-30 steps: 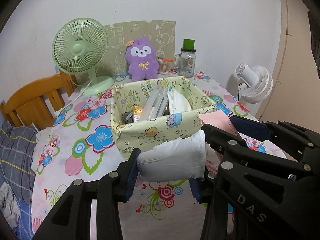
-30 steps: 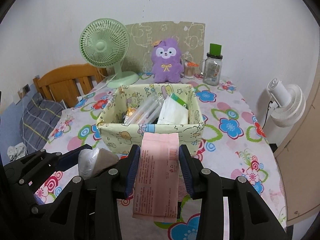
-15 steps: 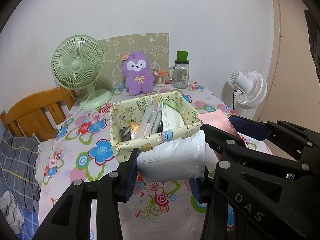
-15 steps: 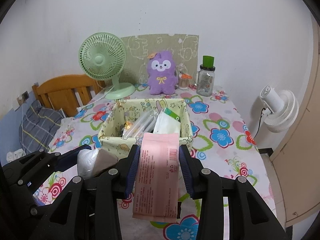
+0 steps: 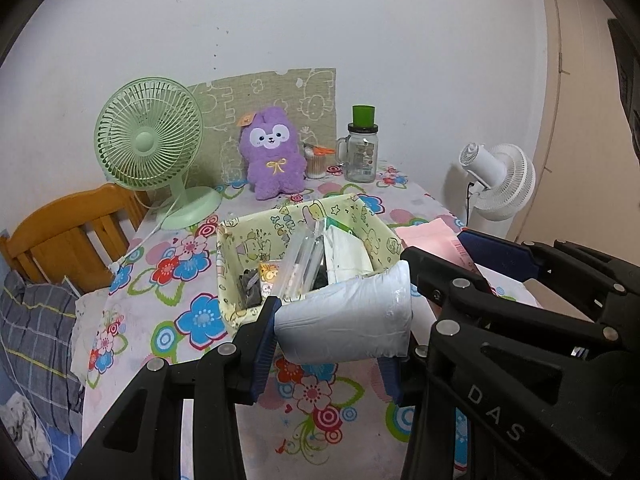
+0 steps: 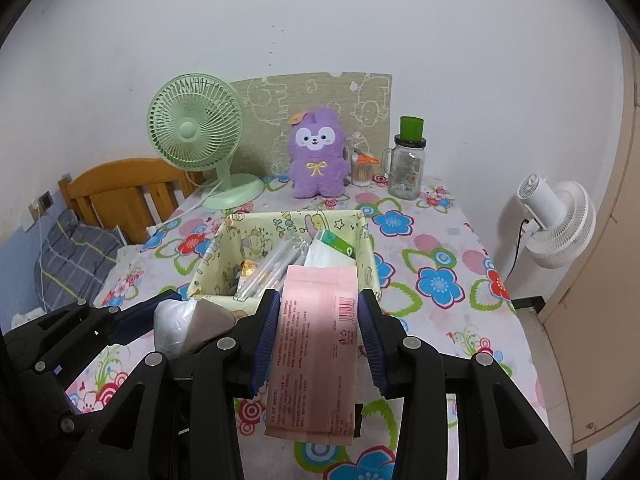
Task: Organize soft objects
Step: 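Carry the roll and pink packet up and over the fabric box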
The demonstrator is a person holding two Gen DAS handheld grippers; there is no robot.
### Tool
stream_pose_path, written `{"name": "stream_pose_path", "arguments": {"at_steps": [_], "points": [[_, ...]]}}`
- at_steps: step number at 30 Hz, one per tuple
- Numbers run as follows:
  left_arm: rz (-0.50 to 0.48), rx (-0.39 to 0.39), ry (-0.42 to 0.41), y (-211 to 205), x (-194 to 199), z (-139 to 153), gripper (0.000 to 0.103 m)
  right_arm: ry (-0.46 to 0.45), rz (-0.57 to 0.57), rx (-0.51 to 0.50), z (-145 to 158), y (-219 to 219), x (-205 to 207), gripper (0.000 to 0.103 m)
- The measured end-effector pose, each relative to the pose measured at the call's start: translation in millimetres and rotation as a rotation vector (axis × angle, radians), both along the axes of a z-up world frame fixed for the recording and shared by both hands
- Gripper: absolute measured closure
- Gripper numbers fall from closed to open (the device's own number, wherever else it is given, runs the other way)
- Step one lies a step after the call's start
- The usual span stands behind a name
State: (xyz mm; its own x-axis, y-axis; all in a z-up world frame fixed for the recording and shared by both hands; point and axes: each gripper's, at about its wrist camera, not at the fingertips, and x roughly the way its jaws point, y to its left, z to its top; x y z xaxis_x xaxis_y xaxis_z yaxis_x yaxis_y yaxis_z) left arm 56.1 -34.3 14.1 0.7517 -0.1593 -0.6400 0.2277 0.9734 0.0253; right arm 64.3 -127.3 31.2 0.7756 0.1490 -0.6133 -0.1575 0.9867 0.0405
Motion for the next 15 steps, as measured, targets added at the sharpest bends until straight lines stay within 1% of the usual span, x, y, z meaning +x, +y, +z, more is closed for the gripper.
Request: {"name": "stream_pose_path", "arguments": {"at_steps": [8, 15], "points": [[0.006, -0.001, 0.005, 1.2, 19.6, -0.3, 0.056, 0.008, -0.003, -0.005, -0.3, 0.8, 23.5, 0.06], [0.006, 0.013, -0.008, 1.7, 40.1, 1.6, 0.056, 0.0, -0.007, -0.009, 1.7, 1.3, 43.4, 0.06]]}}
